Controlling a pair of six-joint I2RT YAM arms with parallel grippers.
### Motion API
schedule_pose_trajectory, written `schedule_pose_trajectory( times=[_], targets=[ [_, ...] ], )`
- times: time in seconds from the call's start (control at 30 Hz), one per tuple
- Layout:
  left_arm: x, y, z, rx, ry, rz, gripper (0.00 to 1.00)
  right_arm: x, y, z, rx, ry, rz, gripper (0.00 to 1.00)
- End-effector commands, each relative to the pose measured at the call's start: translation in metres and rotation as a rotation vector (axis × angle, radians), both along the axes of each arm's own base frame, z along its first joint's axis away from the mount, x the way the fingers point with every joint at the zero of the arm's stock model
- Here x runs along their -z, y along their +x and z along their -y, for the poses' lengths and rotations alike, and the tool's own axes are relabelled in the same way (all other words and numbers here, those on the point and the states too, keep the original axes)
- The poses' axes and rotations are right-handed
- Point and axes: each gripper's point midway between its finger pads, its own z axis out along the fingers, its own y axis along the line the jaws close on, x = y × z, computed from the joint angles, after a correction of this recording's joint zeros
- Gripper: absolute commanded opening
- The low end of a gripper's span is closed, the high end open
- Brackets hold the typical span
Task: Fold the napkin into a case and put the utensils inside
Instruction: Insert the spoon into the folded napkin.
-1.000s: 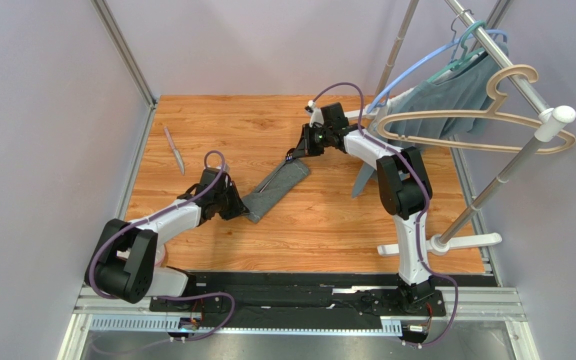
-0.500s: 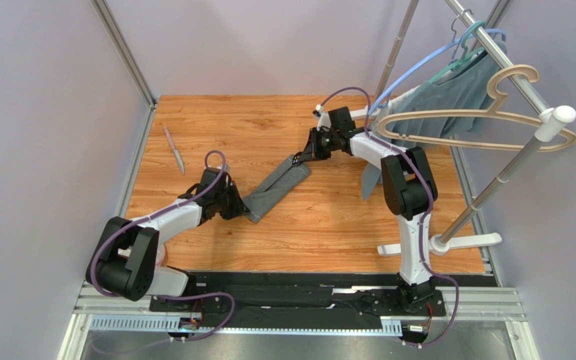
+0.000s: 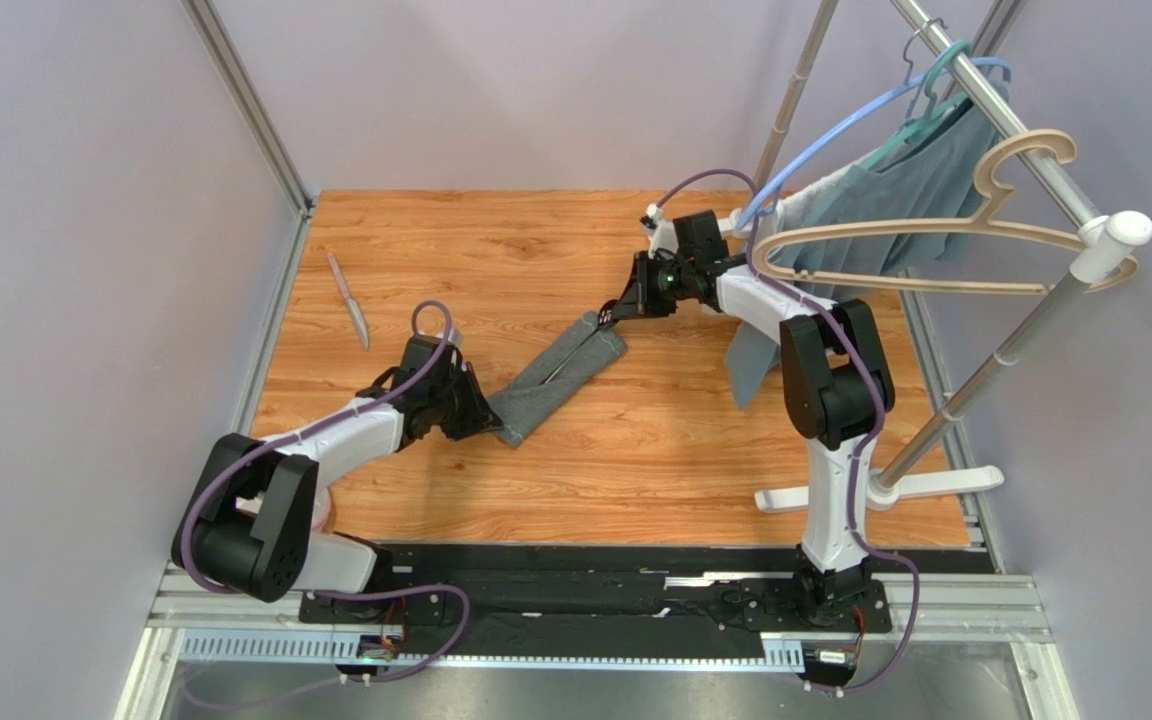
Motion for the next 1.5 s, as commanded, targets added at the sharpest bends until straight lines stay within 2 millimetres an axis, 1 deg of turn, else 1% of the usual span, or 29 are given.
schedule_pose_trajectory(
  times=[0.0,0.23,0.47,0.57,0.6,0.67,0.8,0.83,0.9,0.93,1.0,1.07,1.1,1.13,1.2,1.23,1.27,1.3,1.37,1.4,1.43,1.47],
  targets=[
    [-0.013,0.006,0.007,0.033,-0.033,0.048,0.00,-0.025,0.001,0.003,-0.043,0.028,0.092,0.00],
    [-0.018,0.007,0.011,0.050,-0.057,0.065,0.00,-0.017,-0.007,-0.002,-0.060,0.049,0.079,0.00],
    [-0.009,0.003,0.017,0.056,-0.094,0.034,0.00,-0.016,-0.014,-0.018,-0.077,0.074,0.079,0.00],
    [-0.010,0.002,0.017,0.059,-0.097,0.038,0.00,-0.014,-0.018,-0.025,-0.093,0.077,0.072,0.00],
    [-0.011,0.002,0.018,0.063,-0.099,0.038,0.00,-0.014,-0.018,-0.025,-0.086,0.066,0.078,0.00],
    [-0.016,0.002,0.019,0.078,-0.107,0.054,0.00,-0.012,-0.015,-0.022,-0.070,0.055,0.078,0.00],
    [-0.035,-0.003,0.024,0.109,-0.147,0.085,0.00,-0.015,0.000,-0.008,-0.027,0.024,0.101,0.00],
    [-0.046,-0.002,0.025,0.111,-0.155,0.114,0.00,-0.016,0.002,-0.006,-0.022,0.018,0.105,0.00],
    [-0.056,-0.003,0.024,0.109,-0.162,0.134,0.01,-0.020,0.008,0.001,-0.014,0.004,0.115,0.00],
    [-0.065,-0.002,0.024,0.107,-0.169,0.158,0.01,-0.020,0.009,0.002,-0.014,0.001,0.118,0.00],
    [-0.071,-0.001,0.025,0.102,-0.179,0.169,0.02,-0.020,0.010,0.006,-0.024,-0.017,0.125,0.00],
    [-0.072,0.001,0.028,0.110,-0.189,0.167,0.02,-0.022,0.011,0.008,-0.027,-0.029,0.142,0.00],
    [-0.069,0.002,0.029,0.109,-0.190,0.154,0.01,-0.024,0.011,0.009,-0.029,-0.031,0.146,0.00],
    [-0.058,0.001,0.029,0.109,-0.184,0.119,0.00,-0.021,0.010,0.011,-0.037,-0.038,0.148,0.00],
    [-0.048,0.001,0.031,0.115,-0.188,0.090,0.00,-0.021,0.008,0.011,-0.045,-0.045,0.154,0.00],
    [-0.037,-0.001,0.031,0.106,-0.181,0.056,0.00,-0.022,0.008,0.012,-0.049,-0.050,0.162,0.00],
    [-0.033,0.000,0.030,0.101,-0.176,0.058,0.00,-0.020,0.006,0.014,-0.048,-0.054,0.162,0.00],
    [-0.025,-0.004,0.028,0.098,-0.168,0.041,0.00,-0.020,0.007,0.014,-0.043,-0.056,0.169,0.00],
    [-0.019,-0.005,0.025,0.081,-0.158,0.040,0.00,-0.022,0.007,0.015,-0.052,-0.057,0.180,0.00],
    [-0.013,-0.010,0.023,0.078,-0.153,0.026,0.00,-0.021,0.005,0.014,-0.061,-0.054,0.179,0.00],
    [-0.014,-0.011,0.022,0.075,-0.150,0.029,0.00,-0.024,0.005,0.013,-0.070,-0.050,0.186,0.00],
    [-0.012,-0.012,0.020,0.069,-0.143,0.029,0.00,-0.023,0.002,0.013,-0.078,-0.047,0.185,0.00]
  ],
)
